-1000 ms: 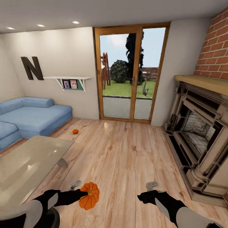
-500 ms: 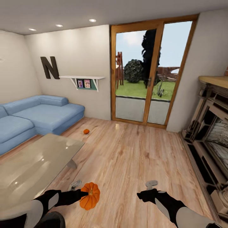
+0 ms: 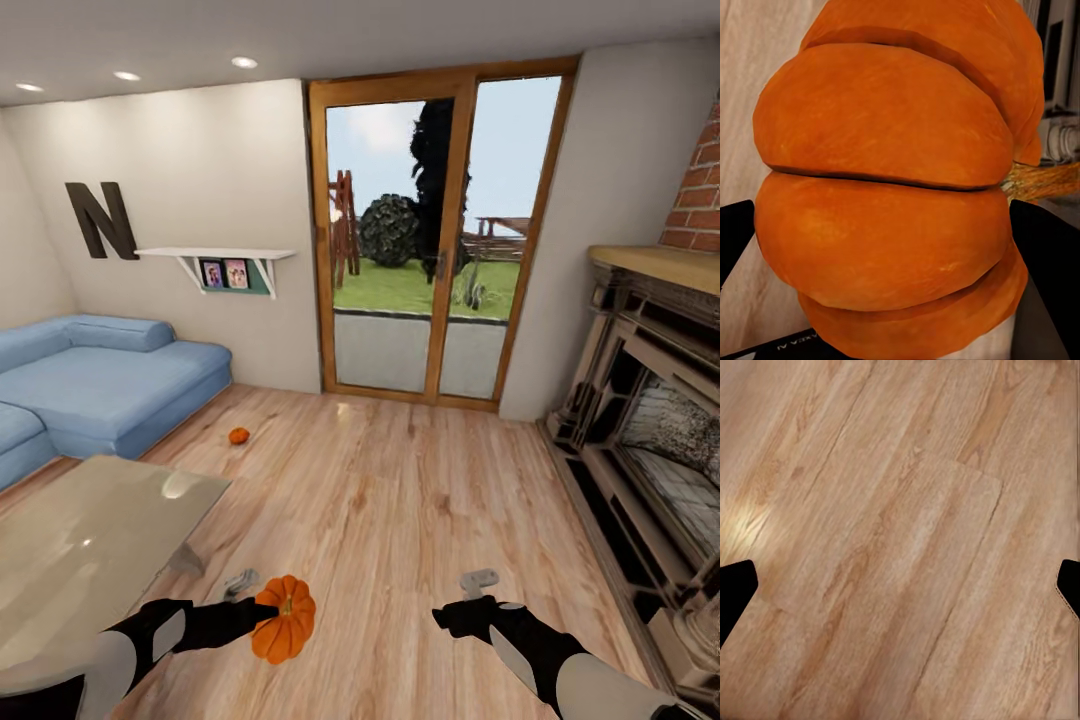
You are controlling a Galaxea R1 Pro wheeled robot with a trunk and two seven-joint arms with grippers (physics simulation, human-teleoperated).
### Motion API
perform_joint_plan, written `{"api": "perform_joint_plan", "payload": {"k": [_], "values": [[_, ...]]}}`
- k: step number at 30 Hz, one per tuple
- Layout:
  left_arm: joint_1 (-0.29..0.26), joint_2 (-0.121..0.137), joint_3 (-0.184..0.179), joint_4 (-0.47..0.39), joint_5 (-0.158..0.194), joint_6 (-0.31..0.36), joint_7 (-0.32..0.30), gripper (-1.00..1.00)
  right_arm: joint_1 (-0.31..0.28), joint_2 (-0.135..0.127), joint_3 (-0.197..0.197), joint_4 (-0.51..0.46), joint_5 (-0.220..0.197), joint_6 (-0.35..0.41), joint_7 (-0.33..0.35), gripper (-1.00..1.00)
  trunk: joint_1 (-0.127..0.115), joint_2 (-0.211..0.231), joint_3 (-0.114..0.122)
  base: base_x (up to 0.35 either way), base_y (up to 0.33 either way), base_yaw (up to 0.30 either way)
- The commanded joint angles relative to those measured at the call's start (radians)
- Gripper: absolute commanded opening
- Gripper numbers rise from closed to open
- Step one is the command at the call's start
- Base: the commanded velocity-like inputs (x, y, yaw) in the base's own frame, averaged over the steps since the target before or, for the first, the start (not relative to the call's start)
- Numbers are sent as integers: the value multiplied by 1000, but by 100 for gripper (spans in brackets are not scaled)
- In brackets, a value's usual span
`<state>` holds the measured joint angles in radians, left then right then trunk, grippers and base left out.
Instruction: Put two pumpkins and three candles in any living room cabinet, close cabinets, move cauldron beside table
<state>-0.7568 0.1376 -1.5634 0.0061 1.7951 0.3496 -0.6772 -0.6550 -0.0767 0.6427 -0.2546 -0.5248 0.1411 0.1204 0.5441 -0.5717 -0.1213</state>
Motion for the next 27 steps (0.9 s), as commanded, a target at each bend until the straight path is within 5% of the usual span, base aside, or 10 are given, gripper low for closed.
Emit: {"api": "perform_joint_plan", "payload": {"k": [1,27], "values": [[0,0,8,0,3,0,1,-100,0,0,0,0,0,0,0,100,0,0,1,336,0,-158],[0,0,8,-1,2,-1,-1,-100,0,0,0,0,0,-22,-1,100,0,0,3,337,0,-16]]}}
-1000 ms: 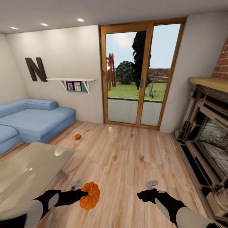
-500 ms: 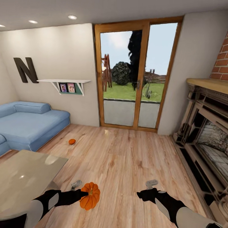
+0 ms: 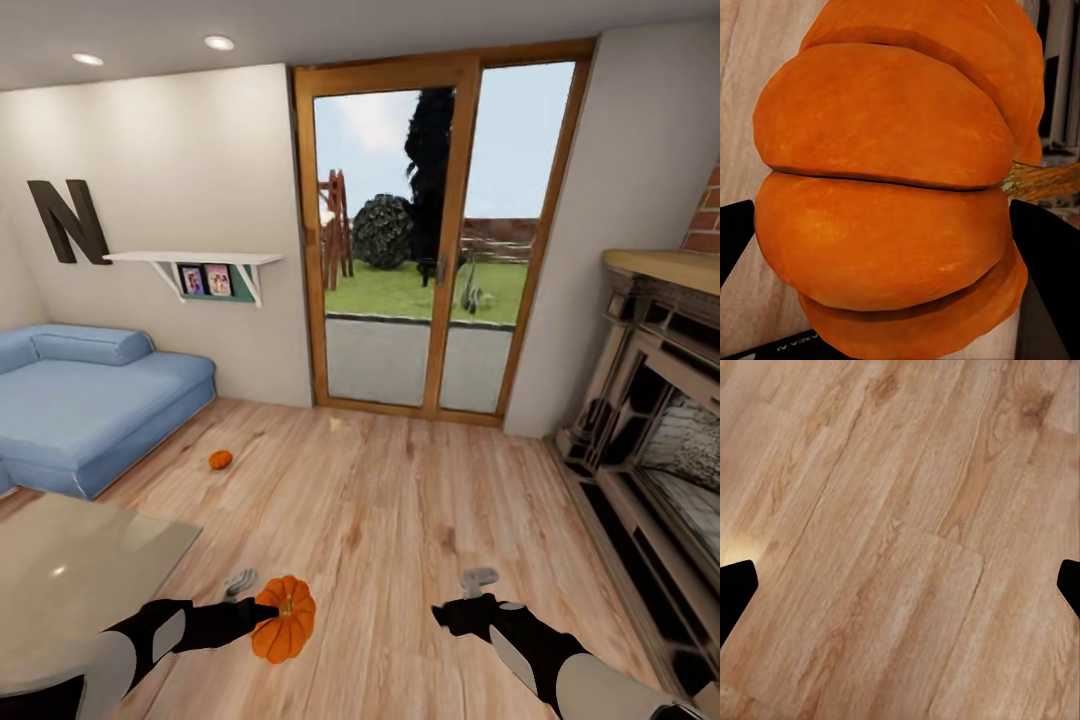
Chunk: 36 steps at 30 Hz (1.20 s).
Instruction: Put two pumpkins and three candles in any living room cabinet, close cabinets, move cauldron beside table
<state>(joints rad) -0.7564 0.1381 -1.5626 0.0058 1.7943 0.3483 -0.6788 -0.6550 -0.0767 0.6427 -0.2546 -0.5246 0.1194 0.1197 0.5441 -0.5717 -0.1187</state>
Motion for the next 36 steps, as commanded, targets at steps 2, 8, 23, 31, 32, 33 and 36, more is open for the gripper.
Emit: {"api": "perform_joint_plan", "payload": {"k": [2,8,23,31,32,33,36], "values": [[0,0,7,0,2,0,1,-100,0,0,0,0,0,-1,0,100,0,0,0,337,0,0],[0,0,7,0,2,0,1,-100,0,0,0,0,0,0,0,100,0,0,0,337,0,0],[0,2,7,0,2,-3,0,-100,0,0,0,0,-4,0,0,100,0,0,0,337,0,0],[0,6,7,1,3,-3,0,-100,0,1,0,0,-5,0,0,100,0,0,0,337,0,0],[0,6,7,1,3,-3,0,-100,0,1,0,1,-5,0,0,100,0,0,0,337,0,0],[0,6,7,2,3,-3,1,-100,0,0,0,1,-5,0,0,100,0,0,0,337,0,0],[0,6,7,2,3,-3,1,-100,0,0,0,1,-5,0,0,100,0,0,0,337,0,0]]}}
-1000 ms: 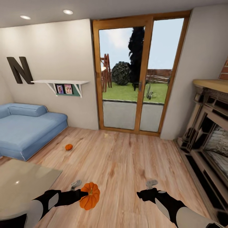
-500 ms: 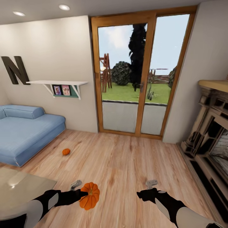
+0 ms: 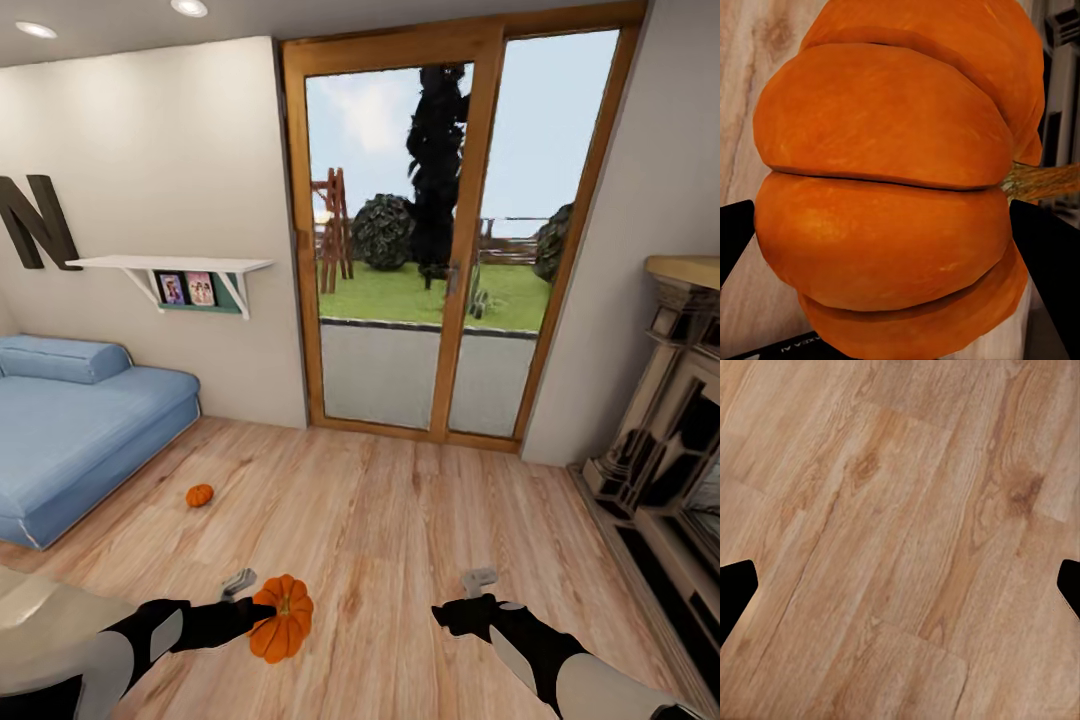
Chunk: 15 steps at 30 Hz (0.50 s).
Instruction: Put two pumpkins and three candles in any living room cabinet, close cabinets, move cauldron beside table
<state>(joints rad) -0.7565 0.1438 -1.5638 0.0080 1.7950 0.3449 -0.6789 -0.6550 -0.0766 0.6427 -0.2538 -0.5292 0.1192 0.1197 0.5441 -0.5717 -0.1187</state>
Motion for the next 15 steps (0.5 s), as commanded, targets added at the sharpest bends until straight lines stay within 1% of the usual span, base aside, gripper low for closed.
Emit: {"api": "perform_joint_plan", "payload": {"k": [1,15], "values": [[0,0,8,0,3,0,1,-100,0,0,0,0,0,0,0,100,0,0,0,337,0,0],[0,0,8,0,3,0,-1,-100,0,0,0,1,0,0,0,100,0,0,0,337,0,0]]}}
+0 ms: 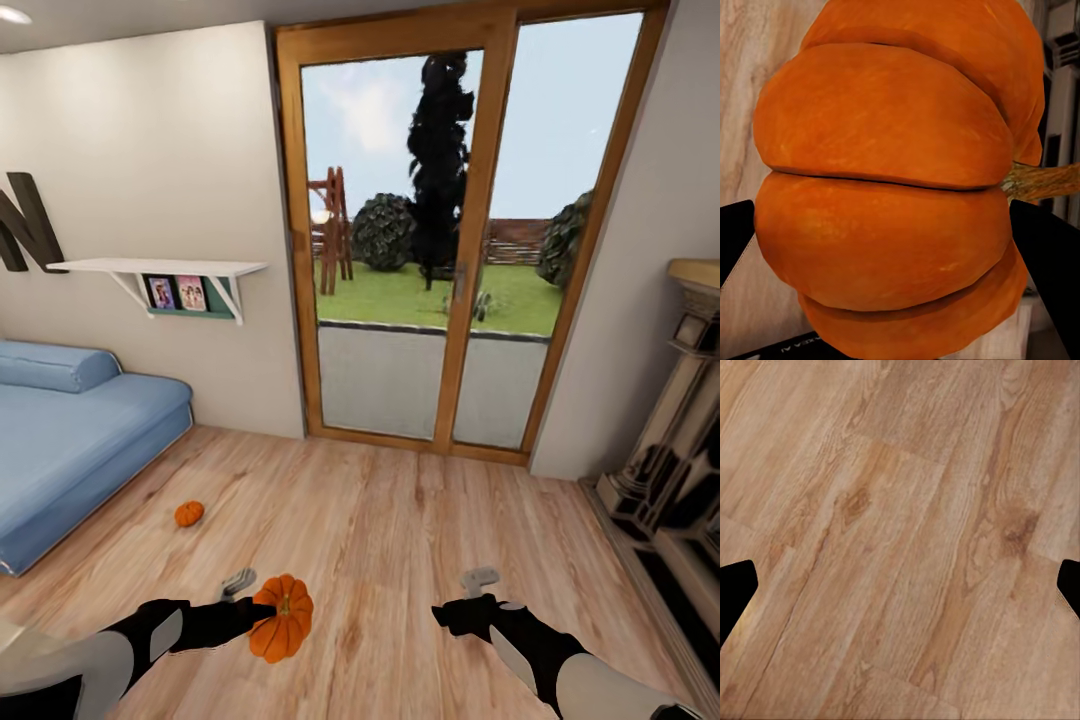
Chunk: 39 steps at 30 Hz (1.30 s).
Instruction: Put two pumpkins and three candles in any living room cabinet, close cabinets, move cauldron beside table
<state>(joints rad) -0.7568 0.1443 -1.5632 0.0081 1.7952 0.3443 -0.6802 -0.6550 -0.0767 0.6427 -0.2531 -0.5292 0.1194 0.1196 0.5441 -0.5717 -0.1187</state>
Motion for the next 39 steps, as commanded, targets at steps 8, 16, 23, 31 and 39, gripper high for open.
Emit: {"api": "perform_joint_plan", "payload": {"k": [8,16,23,31,39], "values": [[0,1,8,0,3,0,1,-100,0,0,0,0,-1,-1,0,100,0,0,0,337,0,32],[0,1,8,0,3,0,1,-100,0,0,0,0,-2,0,0,100,0,0,0,337,-32,232],[0,0,8,0,3,0,1,-100,0,0,0,0,-2,-1,0,100,0,0,0,337,-88,285],[0,1,8,0,3,0,0,-100,0,0,0,0,-2,-1,0,100,0,0,0,337,-94,286],[0,0,8,0,3,0,1,-100,0,0,0,0,-2,-1,0,100,0,0,0,336,-111,286]]}}
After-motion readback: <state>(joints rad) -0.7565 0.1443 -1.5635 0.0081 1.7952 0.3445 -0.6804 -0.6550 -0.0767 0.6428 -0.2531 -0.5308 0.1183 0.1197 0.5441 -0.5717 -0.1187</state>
